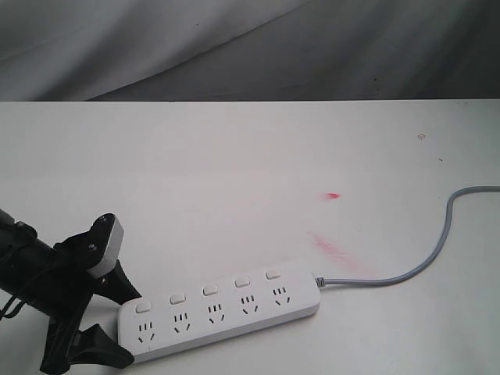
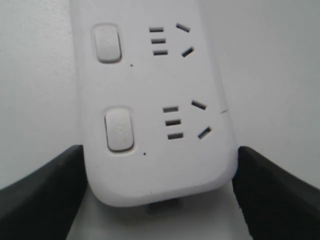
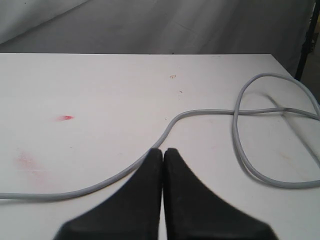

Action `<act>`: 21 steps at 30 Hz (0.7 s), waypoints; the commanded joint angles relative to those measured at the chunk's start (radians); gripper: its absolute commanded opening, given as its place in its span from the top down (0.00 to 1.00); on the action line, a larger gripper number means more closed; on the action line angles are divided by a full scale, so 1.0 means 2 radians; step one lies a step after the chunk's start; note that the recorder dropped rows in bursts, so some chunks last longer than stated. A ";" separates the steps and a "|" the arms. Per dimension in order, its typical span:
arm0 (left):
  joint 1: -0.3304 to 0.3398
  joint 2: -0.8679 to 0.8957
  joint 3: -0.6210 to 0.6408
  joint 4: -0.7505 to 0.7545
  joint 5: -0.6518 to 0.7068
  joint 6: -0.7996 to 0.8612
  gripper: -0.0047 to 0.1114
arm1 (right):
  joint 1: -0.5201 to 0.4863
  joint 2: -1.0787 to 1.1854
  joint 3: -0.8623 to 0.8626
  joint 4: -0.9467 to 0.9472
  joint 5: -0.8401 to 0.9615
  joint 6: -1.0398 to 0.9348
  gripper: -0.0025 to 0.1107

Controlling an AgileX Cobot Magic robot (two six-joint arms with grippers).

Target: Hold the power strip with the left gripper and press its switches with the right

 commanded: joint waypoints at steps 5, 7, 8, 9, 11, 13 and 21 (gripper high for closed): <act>-0.003 0.006 0.000 0.012 -0.023 -0.003 0.48 | -0.001 -0.002 0.000 -0.072 -0.011 -0.021 0.98; -0.003 0.006 0.000 0.012 -0.023 -0.003 0.48 | -0.001 -0.002 0.000 -0.093 -0.027 -0.022 0.98; -0.003 0.006 0.000 0.012 -0.023 -0.003 0.48 | -0.001 -0.002 0.000 -0.098 -0.036 -0.022 0.98; -0.003 0.006 0.000 0.014 -0.023 -0.003 0.48 | -0.001 -0.002 0.000 -0.103 -0.048 -0.022 0.98; -0.003 0.006 0.000 0.022 -0.023 -0.003 0.48 | -0.001 -0.002 0.000 -0.119 -0.081 -0.026 0.98; -0.003 0.006 0.000 0.022 -0.023 -0.003 0.48 | -0.001 -0.002 0.000 -0.128 -0.088 -0.027 0.98; -0.003 0.006 0.000 0.022 -0.023 -0.003 0.48 | -0.001 -0.002 0.000 -0.156 -0.232 -0.024 0.98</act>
